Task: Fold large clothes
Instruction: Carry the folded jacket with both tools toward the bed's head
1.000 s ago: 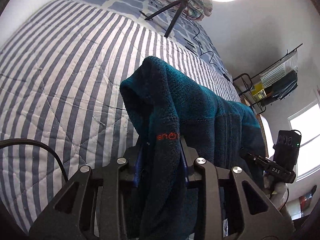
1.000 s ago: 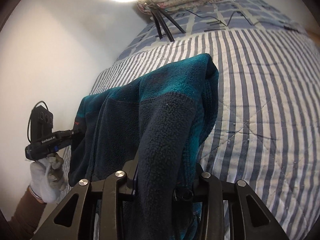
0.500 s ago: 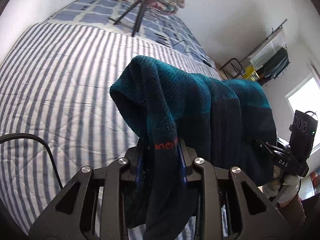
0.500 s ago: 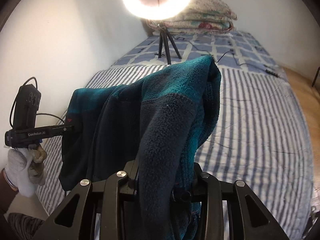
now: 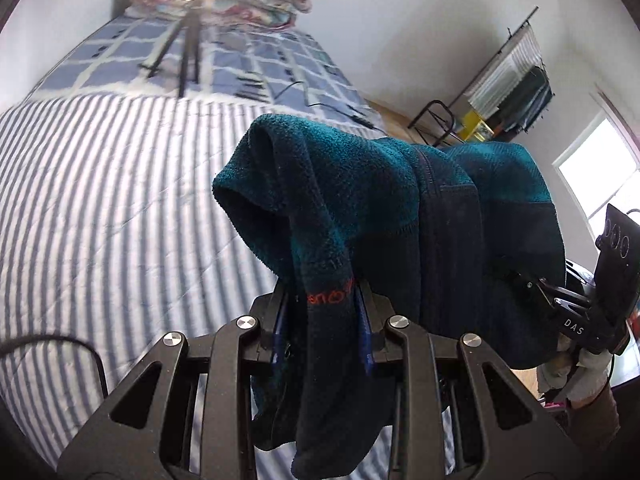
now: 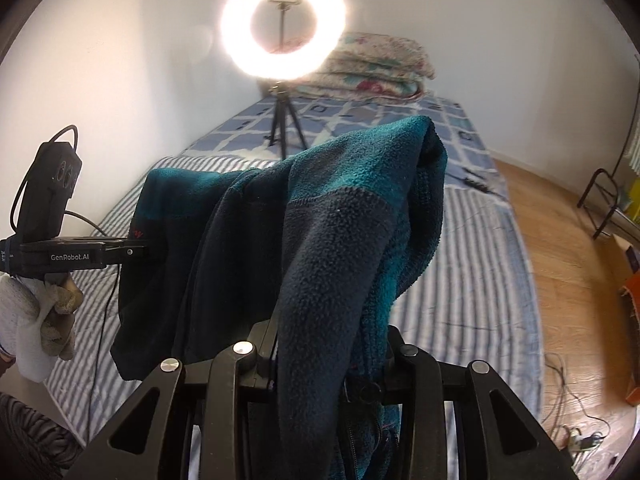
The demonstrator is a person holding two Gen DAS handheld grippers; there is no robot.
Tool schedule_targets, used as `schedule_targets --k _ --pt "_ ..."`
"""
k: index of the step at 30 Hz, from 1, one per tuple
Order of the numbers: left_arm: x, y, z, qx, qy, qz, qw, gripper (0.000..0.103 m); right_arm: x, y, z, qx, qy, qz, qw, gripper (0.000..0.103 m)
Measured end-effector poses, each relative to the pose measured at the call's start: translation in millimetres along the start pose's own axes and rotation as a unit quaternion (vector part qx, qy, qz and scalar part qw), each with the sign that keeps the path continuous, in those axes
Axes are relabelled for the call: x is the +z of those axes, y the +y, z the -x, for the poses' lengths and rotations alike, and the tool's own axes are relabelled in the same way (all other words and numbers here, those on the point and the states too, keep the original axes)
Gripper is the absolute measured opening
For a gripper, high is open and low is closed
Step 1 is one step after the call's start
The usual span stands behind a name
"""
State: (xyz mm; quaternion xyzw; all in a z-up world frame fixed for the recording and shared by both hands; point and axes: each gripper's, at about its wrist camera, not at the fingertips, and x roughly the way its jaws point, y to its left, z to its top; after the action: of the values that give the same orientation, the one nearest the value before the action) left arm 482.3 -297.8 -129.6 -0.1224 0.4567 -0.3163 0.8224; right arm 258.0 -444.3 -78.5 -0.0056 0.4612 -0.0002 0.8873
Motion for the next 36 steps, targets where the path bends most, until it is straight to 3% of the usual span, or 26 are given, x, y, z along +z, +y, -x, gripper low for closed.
schedule_targets --k 8,14,24,36 --pt "40 -50 -55 -0.012 -0.001 -0.040 0.9991 0.027 16 -57 -1 -0.038 -0.007 -0.020 0.999 0.033" --pt "85 -69 -111 -0.028 -0.005 -0.056 0.9980 0.027 43 -111 -25 -0.064 -0.013 -0.039 0.997 0.033" --pt "172 -90 -211 -0.045 -0.013 -0.053 0.9975 0.026 106 -198 -92 -0.096 -0.014 -0.067 0.993 0.033" --pt "212 -82 -299 -0.044 -0.001 -0.032 0.9985 0.026 137 -270 -188 -0.092 0.009 -0.088 0.992 0.033"
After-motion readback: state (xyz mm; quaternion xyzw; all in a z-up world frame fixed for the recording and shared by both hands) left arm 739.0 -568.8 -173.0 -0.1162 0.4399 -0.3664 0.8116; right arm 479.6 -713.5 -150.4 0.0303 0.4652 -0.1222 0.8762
